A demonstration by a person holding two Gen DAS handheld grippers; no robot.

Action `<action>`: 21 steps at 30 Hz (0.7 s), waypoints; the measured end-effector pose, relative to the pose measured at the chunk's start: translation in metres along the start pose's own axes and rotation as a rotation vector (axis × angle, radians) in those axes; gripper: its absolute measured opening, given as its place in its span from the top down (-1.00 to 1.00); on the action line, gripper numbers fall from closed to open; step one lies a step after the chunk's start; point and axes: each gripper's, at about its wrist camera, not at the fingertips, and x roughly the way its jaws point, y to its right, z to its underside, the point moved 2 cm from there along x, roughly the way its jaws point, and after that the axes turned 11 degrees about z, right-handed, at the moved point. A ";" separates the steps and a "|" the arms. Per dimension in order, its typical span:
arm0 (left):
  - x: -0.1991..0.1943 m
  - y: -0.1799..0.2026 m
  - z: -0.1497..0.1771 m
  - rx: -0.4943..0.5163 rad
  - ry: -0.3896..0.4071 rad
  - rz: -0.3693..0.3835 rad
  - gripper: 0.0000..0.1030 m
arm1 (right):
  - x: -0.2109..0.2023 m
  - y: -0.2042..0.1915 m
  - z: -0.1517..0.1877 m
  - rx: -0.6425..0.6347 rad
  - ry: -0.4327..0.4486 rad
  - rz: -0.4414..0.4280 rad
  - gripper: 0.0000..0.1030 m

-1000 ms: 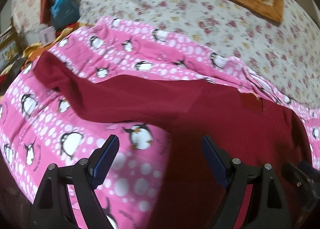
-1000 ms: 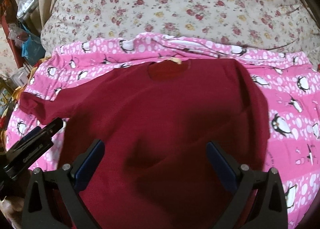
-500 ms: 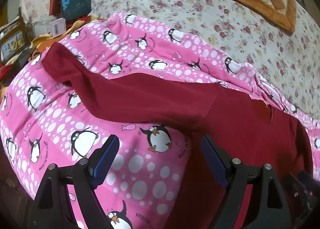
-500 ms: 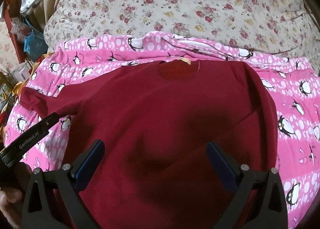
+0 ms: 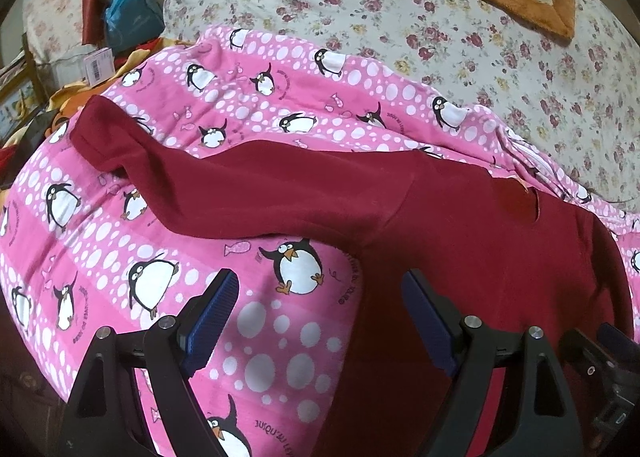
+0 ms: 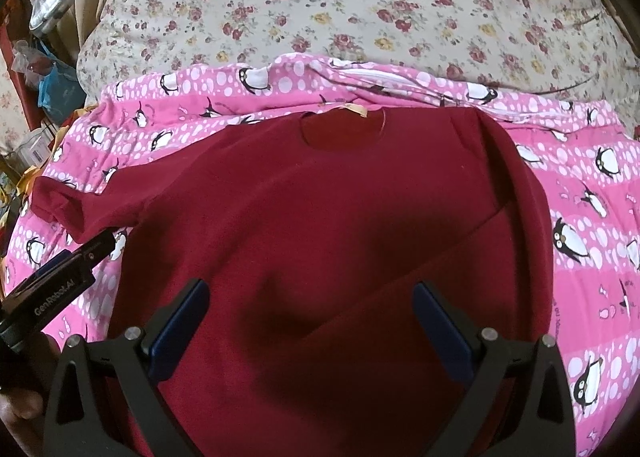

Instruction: Fold small clothes

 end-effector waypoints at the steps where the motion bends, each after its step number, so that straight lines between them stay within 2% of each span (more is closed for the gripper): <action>1: 0.000 -0.001 0.000 -0.001 0.000 -0.002 -0.29 | 0.001 0.001 0.000 0.001 -0.002 0.000 -0.99; 11: 0.001 -0.024 -0.004 -0.081 -0.008 -0.034 -0.29 | 0.006 0.001 0.003 -0.003 -0.018 -0.011 -0.99; 21: 0.003 -0.024 -0.004 -0.068 -0.019 -0.052 -0.29 | 0.008 0.000 0.005 -0.008 -0.025 -0.015 -0.99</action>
